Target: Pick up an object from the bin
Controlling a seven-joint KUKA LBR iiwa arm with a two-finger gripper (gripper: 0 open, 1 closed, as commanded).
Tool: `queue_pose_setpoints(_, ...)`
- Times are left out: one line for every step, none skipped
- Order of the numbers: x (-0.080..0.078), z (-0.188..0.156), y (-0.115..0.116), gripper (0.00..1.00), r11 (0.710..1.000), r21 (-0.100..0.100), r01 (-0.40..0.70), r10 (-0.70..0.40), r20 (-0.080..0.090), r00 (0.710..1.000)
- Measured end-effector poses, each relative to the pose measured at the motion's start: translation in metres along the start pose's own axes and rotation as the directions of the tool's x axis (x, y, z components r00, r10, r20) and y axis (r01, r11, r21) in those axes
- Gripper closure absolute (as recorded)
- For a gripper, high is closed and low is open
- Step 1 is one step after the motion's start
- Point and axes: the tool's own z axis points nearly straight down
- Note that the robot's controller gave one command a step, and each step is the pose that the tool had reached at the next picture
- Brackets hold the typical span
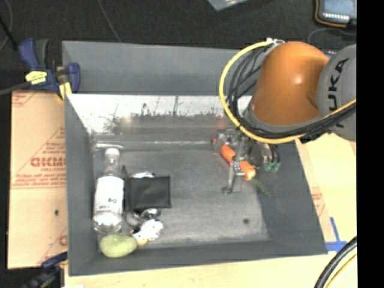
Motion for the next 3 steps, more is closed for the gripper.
queue_pose_setpoints(-0.001,-0.004,0.0,0.0,1.0,0.0,0.0,0.0,0.008,1.0)
queue_pose_setpoints(0.01,0.006,0.032,0.0,1.0,0.002,0.004,-0.004,0.009,1.0)
queue_pose_setpoints(-0.003,0.042,0.075,0.0,0.998,-0.001,0.056,-0.056,0.016,0.998)
